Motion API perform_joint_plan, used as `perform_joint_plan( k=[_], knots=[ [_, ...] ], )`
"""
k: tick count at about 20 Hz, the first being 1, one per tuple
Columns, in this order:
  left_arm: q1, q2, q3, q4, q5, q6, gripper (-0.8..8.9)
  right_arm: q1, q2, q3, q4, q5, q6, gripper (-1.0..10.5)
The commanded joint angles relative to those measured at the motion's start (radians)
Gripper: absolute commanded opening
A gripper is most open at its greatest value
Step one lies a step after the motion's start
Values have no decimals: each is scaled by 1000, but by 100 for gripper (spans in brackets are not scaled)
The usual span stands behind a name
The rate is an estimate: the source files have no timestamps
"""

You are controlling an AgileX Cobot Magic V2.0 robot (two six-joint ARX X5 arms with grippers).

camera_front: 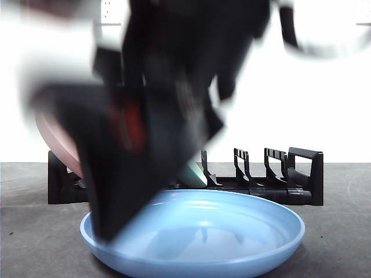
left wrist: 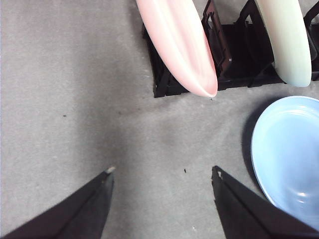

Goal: Place the plate

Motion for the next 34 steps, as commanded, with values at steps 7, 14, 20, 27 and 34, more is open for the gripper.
perform_joint_plan(
  k=[7,14,20,27,34],
  knots=[
    [-2,6,21,32,2,-13,312,-253,-308,24,-116,166,-55,225],
    [-2,79,72,30,1,-100,312,-739,-438,24,-250,32,-45,225],
    [-47,346,341,-21,-101,-100,311,-966,-497,24,-261,-138,-31,225],
    [-95,698,642,-116,-140,-107,307,-971,-499,24,-261,-148,-31,225],
    [-137,882,680,-43,-214,-106,307,-971,-498,24,-257,-147,-32,225]
  ],
)
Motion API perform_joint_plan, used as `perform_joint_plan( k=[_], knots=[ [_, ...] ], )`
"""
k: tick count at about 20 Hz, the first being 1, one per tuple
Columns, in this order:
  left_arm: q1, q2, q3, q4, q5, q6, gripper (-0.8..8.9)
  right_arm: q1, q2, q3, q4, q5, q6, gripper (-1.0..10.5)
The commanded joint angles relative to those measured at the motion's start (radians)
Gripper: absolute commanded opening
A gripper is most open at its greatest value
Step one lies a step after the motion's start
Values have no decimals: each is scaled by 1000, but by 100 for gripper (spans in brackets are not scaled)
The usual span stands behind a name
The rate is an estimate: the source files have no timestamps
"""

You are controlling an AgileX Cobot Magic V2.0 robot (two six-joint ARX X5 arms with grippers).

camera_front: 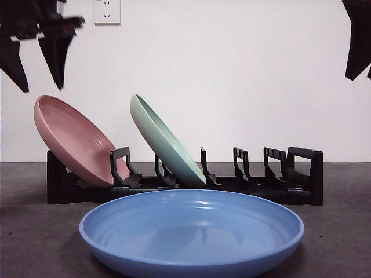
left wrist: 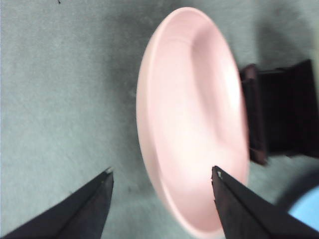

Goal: Place the plate

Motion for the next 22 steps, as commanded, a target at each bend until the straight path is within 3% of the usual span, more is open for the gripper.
perform_joint_plan(
  k=[1,4,12,22],
  knots=[
    [-3,44,32,42,-8,-4,307,4,7,16,7,0,10,225],
    [-3,77,32,64,-8,-3,297,4,7,16,8,0,10,225],
    [-3,94,33,76,-12,0,24,4,7,16,8,0,10,225],
    [-3,93,109,30,-109,18,17,3,7,16,6,3,10,225]
  ],
)
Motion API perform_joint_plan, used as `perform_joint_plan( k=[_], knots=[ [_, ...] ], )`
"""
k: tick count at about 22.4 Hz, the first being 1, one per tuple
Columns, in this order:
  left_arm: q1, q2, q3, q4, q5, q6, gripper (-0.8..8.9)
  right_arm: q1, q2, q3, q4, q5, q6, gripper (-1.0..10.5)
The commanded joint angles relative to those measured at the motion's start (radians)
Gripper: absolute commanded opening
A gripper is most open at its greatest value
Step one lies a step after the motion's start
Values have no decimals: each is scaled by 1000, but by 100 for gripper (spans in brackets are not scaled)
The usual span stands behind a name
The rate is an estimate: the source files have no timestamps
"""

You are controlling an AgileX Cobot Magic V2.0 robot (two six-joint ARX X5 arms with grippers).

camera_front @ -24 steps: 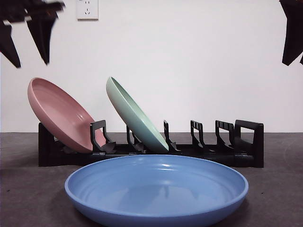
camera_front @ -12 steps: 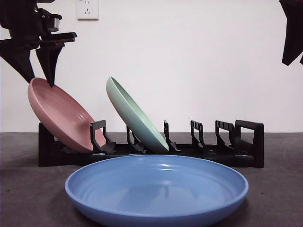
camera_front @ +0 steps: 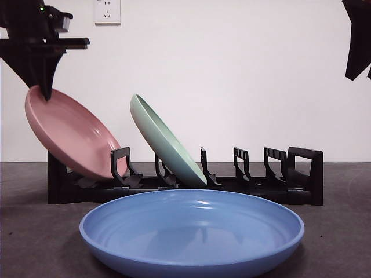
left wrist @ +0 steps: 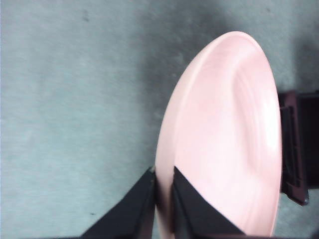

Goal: Place the plate

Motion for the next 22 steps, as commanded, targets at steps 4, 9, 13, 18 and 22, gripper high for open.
perform_joint_plan(
  k=[4,9,13,18,22],
  knots=[
    [10,16,139,-64,-71,45,17,3,7,16,3,2,10,225],
    [36,12,266,-190,-92,59,17,3,7,16,3,2,10,225],
    [61,-19,275,-217,-85,58,16,3,7,16,0,2,10,225],
    [100,-79,264,-242,3,62,16,4,7,16,-2,2,10,225],
    [136,-159,204,-214,89,66,16,4,7,16,-2,1,10,225]
  ],
)
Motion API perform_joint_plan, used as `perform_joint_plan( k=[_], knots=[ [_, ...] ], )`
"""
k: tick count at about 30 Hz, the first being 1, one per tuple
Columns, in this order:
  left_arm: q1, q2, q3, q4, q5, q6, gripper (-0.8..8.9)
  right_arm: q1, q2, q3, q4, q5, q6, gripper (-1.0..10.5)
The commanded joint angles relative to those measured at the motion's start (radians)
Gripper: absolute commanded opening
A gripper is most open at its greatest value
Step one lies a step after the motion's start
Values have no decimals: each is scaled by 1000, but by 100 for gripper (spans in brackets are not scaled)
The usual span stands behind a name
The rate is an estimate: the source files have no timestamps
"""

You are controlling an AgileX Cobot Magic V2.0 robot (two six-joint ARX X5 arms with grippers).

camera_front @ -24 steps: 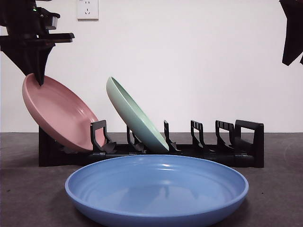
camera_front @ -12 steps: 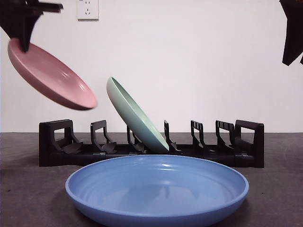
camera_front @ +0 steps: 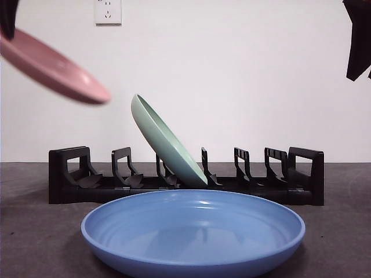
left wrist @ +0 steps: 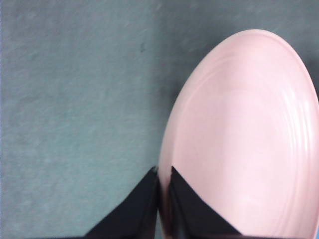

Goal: Place the plate

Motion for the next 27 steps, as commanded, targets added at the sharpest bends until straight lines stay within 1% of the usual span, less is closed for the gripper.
perform_joint_plan(
  k=[1,4,7,12,16,19,22,25,27],
  knots=[
    [16,-66,-47,32,53,12,16,4,7,16,5,1,10,225],
    [23,-168,-158,84,79,19,16,4,7,16,5,1,10,225],
    [23,-278,-279,118,82,17,16,4,7,16,5,0,11,225],
    [27,-450,-458,143,87,-18,16,4,7,16,5,-2,11,225],
    [27,-580,-594,159,156,-48,16,4,7,16,5,-2,11,225],
    [26,-673,-705,190,216,-108,16,4,7,16,5,-2,11,225],
    [26,-753,-826,216,255,-180,16,4,7,16,5,-2,11,225],
    [17,-815,-946,244,303,-241,16,4,7,16,5,-2,11,225],
    [4,-844,-1017,267,318,-284,16,4,7,16,5,-2,11,225]
  ],
)
